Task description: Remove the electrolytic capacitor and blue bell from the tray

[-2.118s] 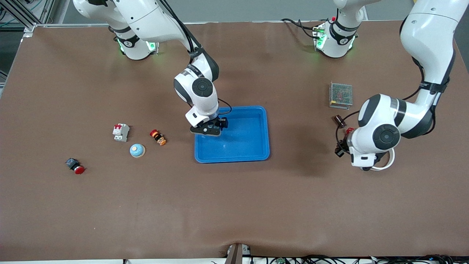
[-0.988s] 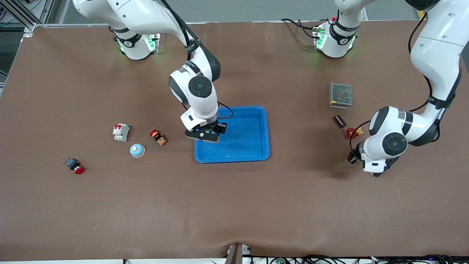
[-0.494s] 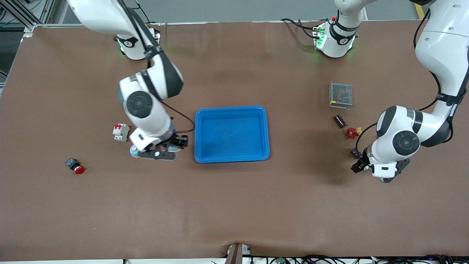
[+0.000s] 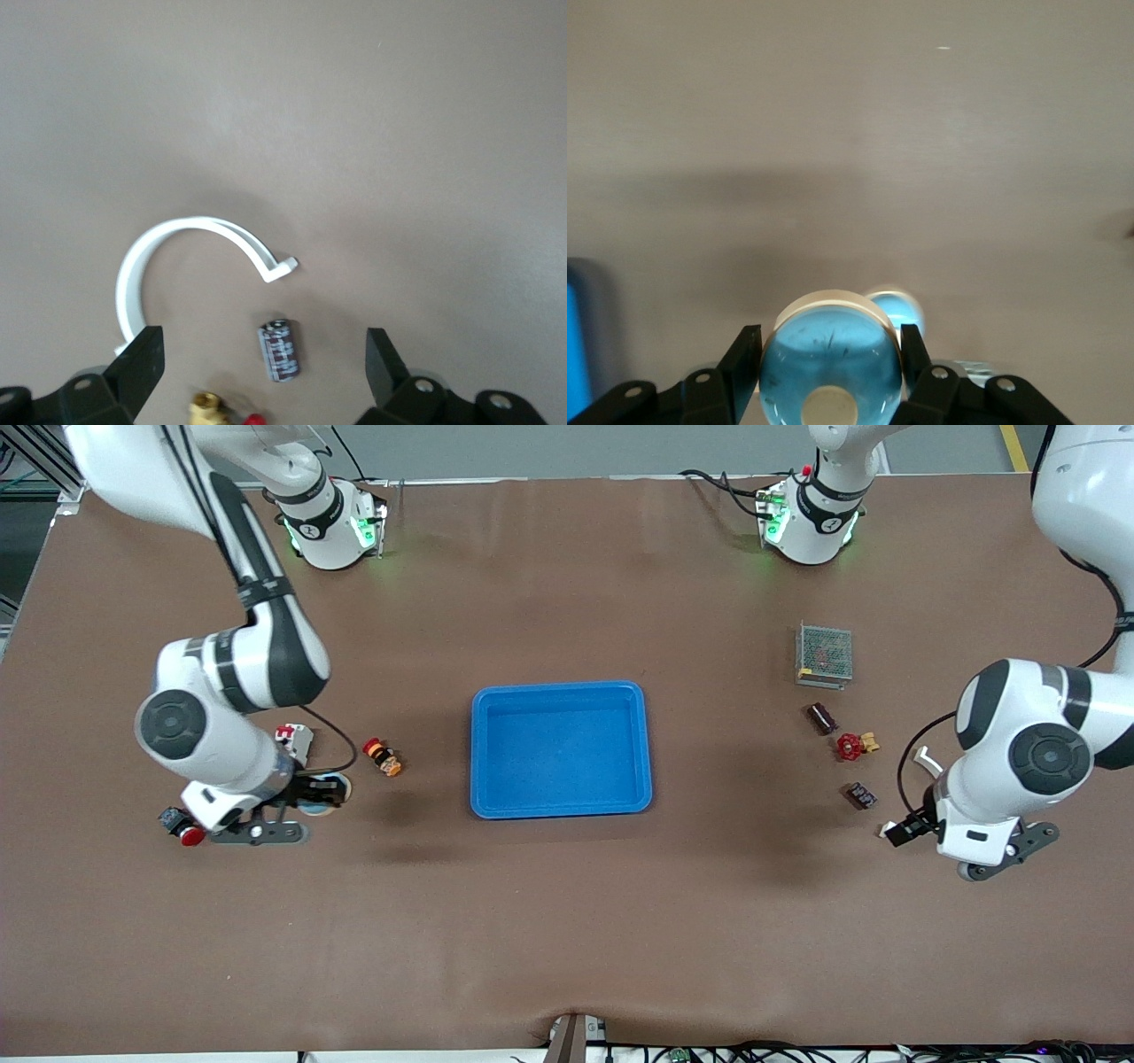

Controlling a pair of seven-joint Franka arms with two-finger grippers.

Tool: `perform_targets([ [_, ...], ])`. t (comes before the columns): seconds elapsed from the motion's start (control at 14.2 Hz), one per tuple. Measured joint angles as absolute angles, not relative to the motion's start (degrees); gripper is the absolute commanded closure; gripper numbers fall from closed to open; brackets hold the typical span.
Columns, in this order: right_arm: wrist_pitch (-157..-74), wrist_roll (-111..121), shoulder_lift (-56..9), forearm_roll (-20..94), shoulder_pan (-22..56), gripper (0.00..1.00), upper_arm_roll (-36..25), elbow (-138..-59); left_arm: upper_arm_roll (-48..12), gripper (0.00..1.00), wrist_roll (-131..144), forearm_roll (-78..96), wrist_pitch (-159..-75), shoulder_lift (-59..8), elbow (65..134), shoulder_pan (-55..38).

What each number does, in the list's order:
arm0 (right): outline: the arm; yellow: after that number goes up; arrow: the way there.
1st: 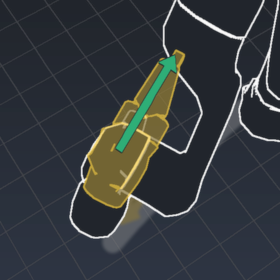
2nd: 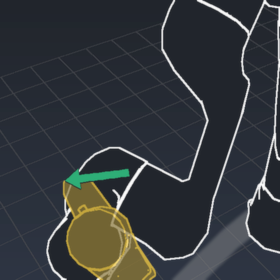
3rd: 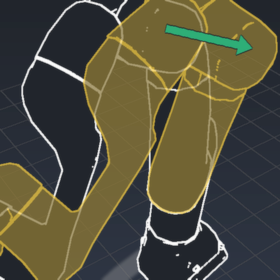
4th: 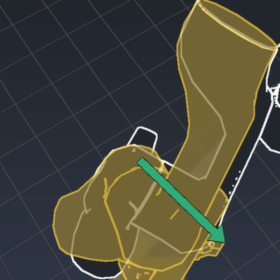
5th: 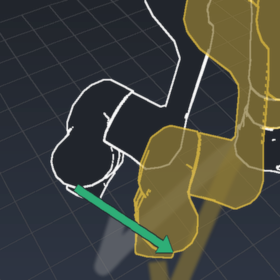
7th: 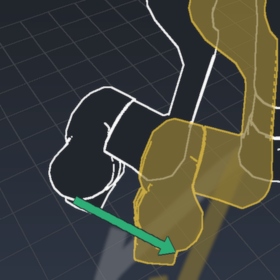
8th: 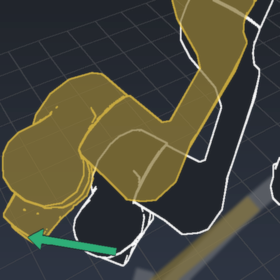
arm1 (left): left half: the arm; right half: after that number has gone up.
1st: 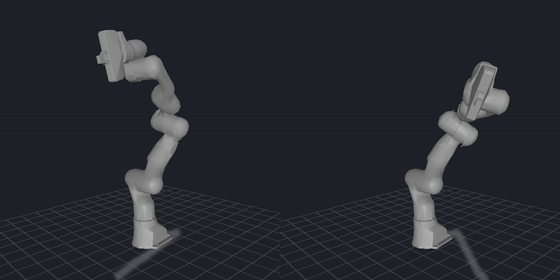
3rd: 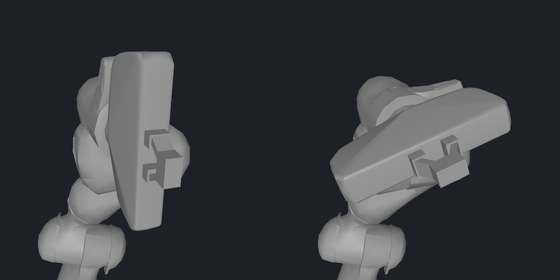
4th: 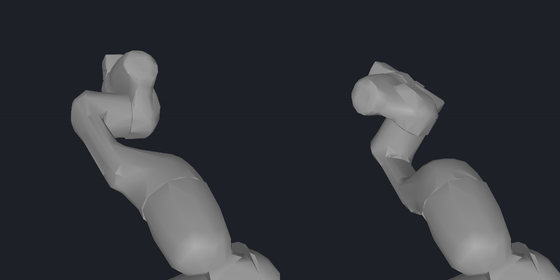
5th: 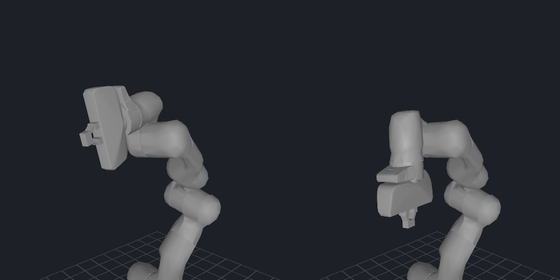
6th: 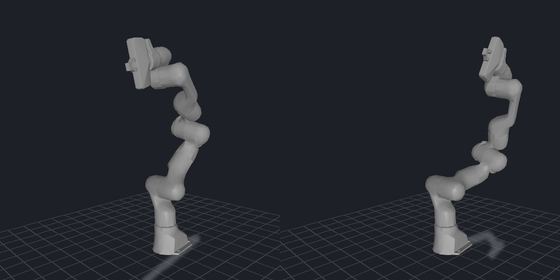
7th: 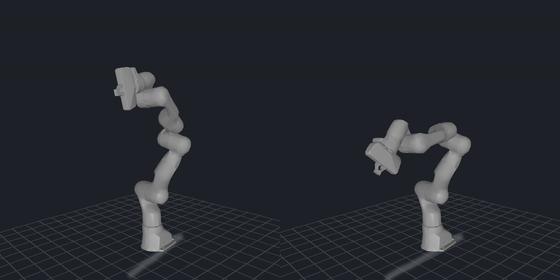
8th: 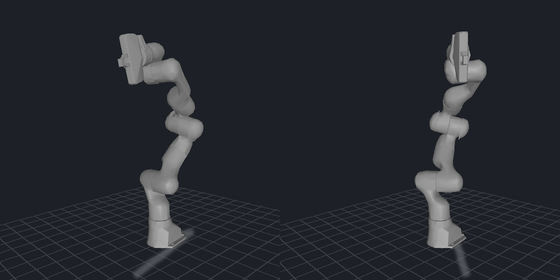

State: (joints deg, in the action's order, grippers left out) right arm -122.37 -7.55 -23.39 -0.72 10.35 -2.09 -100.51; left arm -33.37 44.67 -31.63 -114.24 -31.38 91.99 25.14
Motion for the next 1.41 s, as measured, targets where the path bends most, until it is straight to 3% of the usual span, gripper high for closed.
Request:
perform_targets([
  [0.78, -144.60, 17.52, -22.84, -0.71, -6.12, 1.00, -2.03, -118.60, -33.00, 0.00, 26.54, -19.17, -107.76, -18.11, 91.55, 25.12],
  [0.92, -145.97, 19.79, -22.84, -0.71, -7.78, 1.00, -2.00, -119.93, -27.79, 0.00, 23.23, -15.86, -106.02, -15.51, 91.63, 21.50],
  [1.13, -148.50, 21.40, -22.85, -0.71, -9.15, 1.00, -1.99, -121.32, -15.25, 0.00, 21.58, -10.29, -102.49, -11.36, 91.64, 9.77],
  [1.41, -149.95, 21.60, -23.42, -0.62, -9.45, 1.00, -1.94, -122.75, -7.37, 0.00, 18.72, -6.43, -99.49, -6.10, 92.11, 1.93],
])
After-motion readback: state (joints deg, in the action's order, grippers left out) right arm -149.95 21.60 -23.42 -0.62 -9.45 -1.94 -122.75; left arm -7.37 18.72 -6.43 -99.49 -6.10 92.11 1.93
